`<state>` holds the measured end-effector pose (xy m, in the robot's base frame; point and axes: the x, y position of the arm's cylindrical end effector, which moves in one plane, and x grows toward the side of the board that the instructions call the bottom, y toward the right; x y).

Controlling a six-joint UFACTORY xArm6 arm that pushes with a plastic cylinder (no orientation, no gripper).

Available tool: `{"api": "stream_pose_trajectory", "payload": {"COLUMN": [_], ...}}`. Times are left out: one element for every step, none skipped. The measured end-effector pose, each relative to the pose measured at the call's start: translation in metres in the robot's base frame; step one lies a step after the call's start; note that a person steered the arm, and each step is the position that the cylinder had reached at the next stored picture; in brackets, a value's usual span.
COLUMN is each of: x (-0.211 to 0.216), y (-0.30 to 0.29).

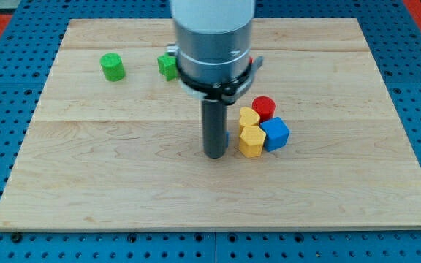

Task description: Push the blue triangle right a bit

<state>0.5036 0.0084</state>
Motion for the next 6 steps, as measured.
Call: {"api": "stream_pose_trajectory", "payload": {"x": [0.003,-0.006,-0.037,-0.042,-0.040,-0.039], "y": [-0.035,-0.108,-0.113,-0.091,-0.067,-0.056]}}
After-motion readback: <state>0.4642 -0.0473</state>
